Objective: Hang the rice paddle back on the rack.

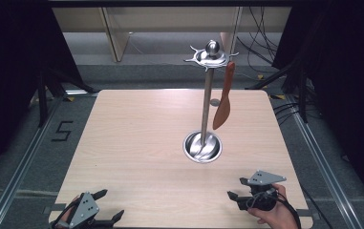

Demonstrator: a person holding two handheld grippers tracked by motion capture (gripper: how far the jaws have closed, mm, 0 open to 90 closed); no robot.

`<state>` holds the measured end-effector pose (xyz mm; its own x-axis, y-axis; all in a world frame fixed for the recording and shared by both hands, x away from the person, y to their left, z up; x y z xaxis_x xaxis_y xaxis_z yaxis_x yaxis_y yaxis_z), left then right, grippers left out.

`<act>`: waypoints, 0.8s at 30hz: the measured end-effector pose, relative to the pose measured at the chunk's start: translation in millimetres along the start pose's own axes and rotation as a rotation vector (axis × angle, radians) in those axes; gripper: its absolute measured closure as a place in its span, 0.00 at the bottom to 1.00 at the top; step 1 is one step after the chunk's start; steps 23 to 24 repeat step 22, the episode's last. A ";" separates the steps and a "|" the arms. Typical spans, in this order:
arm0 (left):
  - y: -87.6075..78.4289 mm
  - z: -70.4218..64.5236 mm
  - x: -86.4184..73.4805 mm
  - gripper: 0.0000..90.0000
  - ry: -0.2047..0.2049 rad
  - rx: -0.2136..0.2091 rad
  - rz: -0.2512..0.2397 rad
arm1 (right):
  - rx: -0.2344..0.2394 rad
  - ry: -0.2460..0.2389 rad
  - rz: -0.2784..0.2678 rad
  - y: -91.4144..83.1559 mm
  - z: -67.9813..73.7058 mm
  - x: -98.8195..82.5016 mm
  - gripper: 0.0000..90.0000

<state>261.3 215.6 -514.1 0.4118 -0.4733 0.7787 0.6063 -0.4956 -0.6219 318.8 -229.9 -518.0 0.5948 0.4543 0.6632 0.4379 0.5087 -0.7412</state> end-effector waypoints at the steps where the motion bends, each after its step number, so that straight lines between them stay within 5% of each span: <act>1: 0.0 0.0 0.0 0.17 0.000 0.000 0.000 | -0.011 -0.021 0.003 -1.0 -1.3 -1.8 0.34; 5: 0.6 2.3 0.1 0.17 0.032 0.009 0.005 | -0.013 -0.024 0.003 -2.6 -0.6 -6.6 0.34; 12: 0.4 1.5 0.0 0.17 0.028 0.001 0.011 | -0.018 -0.036 0.000 -3.5 -0.5 -11.5 0.33; 18: 0.3 1.5 0.1 0.17 0.028 0.001 0.010 | -0.025 0.004 0.007 -5.0 1.5 -13.3 0.33; 24: 0.7 1.6 0.2 0.17 0.029 0.003 0.009 | -0.023 -0.022 0.009 -4.4 -0.3 -13.5 0.33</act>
Point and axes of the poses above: each handheld gripper's, and its own axes: y roughly forward along the jaws, x roughly out of its top, z roughly to its left, the point moved 5 cm from there along y, roughly forward along the jaws, and after that the axes turned 6 degrees about z, right-handed, at the moved point
